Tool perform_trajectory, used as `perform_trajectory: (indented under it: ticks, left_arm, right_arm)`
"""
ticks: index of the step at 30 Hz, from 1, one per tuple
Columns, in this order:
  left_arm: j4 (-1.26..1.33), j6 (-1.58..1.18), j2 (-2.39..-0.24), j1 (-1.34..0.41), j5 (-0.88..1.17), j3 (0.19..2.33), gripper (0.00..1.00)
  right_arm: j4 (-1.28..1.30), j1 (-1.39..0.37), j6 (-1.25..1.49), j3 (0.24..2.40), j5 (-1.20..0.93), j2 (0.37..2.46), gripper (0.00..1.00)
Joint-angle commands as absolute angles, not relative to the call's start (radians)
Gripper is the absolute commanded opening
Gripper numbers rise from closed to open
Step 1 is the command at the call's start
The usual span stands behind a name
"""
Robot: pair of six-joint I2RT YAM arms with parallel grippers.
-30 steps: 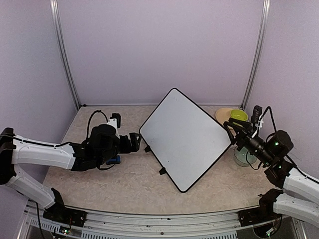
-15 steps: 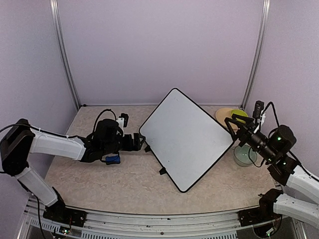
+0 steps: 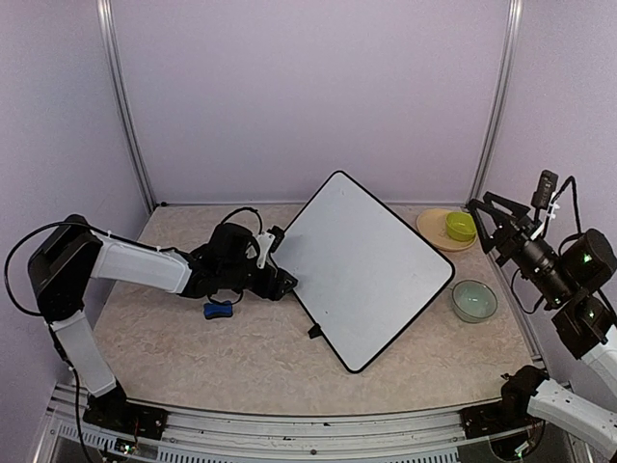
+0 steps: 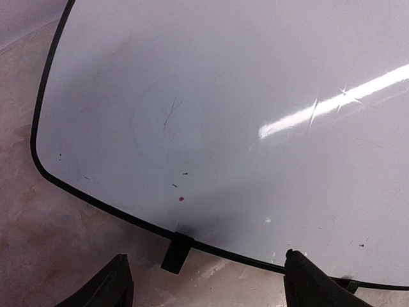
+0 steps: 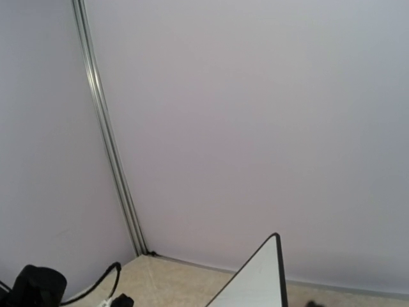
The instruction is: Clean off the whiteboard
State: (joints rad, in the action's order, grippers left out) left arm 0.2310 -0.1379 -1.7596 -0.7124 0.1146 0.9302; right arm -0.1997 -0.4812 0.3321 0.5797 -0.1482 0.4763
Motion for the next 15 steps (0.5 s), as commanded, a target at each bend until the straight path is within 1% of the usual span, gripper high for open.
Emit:
perform_trajectory:
  ticks: [1,4,7,10,15]
  left_arm:
    - [0.211,-0.084,-1.763,-0.706,0.14,0.916,0.77]
    - [0.197,-0.068,-1.783,-0.704,0.136,0.922,0.71]
    - [0.169,-0.053,-1.818,-0.704,0.123,0.946,0.62]
    - [0.149,-0.044,-1.851,-0.703,0.101,0.968,0.59]
    - [0.151,-0.044,-1.888,-0.695,0.087,0.987,0.58]
  right_arm:
    - [-0.127,-0.481,0.319,0.607,-0.145,0.459,0.67]
    - [-0.124,-0.481,0.319,0.608,-0.146,0.457,0.68]
    - [-0.126,-0.481,0.323,0.61,-0.148,0.458,0.69]
    - [-0.123,-0.48,0.327,0.611,-0.15,0.455,0.69]
    - [-0.113,-0.481,0.329,0.613,-0.15,0.441,0.69]
